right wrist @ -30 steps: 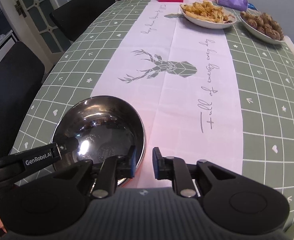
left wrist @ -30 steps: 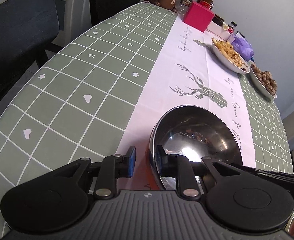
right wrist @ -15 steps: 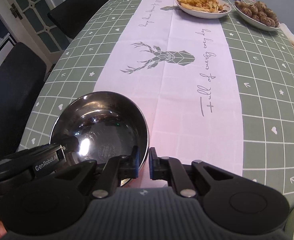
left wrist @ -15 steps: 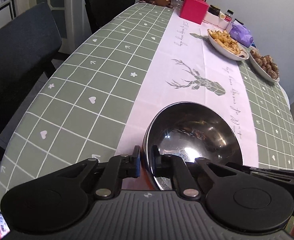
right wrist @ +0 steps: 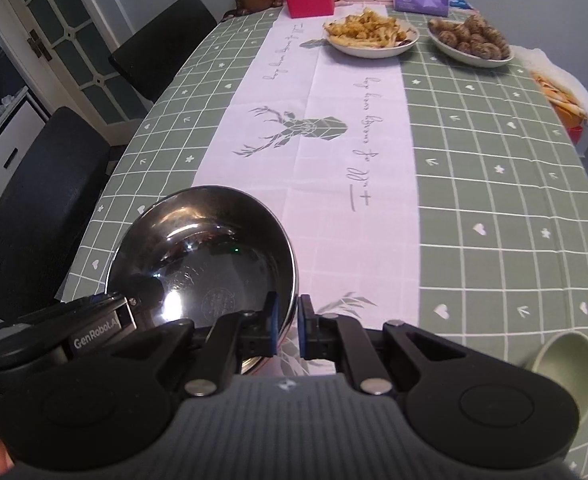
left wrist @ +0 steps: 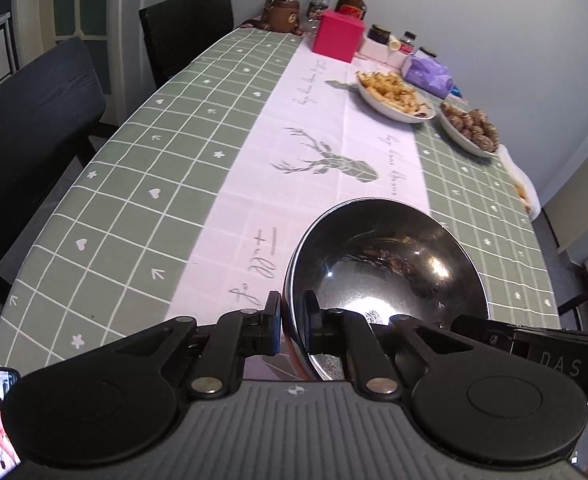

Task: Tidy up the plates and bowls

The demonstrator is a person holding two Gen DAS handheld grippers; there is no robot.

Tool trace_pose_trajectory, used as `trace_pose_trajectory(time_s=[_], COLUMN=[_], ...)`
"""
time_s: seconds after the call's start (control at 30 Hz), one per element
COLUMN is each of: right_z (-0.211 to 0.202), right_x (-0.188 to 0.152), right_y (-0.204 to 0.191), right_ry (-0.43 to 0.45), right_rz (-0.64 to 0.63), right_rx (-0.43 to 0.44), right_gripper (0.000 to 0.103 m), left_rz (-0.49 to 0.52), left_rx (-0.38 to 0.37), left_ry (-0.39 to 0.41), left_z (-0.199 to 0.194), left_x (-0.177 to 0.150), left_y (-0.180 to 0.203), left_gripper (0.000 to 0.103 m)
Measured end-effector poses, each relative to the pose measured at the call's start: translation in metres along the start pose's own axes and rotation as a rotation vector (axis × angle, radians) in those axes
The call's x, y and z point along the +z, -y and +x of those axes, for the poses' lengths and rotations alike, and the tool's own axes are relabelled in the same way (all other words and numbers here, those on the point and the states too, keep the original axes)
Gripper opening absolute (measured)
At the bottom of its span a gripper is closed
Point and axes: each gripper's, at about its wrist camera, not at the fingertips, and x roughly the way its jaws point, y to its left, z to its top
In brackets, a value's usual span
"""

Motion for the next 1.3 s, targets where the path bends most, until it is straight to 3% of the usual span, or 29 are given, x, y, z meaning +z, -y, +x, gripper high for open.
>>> trace_pose_trajectory(time_s=[0.4,0.67,0.97,1.3], right_z=[-0.078,-0.118,-0.104,-0.081], right_x=[-0.056,-0.099,-0.131,-0.137], right_y=[0.058,0.109,0.164,0.183], right_ry=[0.087,0.101,0.032,-0.007], right_rz=[0.053,0.084,0.201,0.252], right_rx=[0.036,0.013,0.004,0.043], right_gripper=[0.007,0.007,0.006,0.005], left_rz=[0.089,0.211,0.209,0.210], left_rx=[-0.094,-0.161,-0.161,-0.088], left_ry=[0.043,-0.037,-0.258,-0.299], left_z=[-0.054,-0.074,-0.034,-0.016], left_x=[-0.047,-0.076,-0.111,-0.116], left_y=[0.057,0.110,0.138,0.148], left_gripper=[0.012,0.013,0.013,0.012])
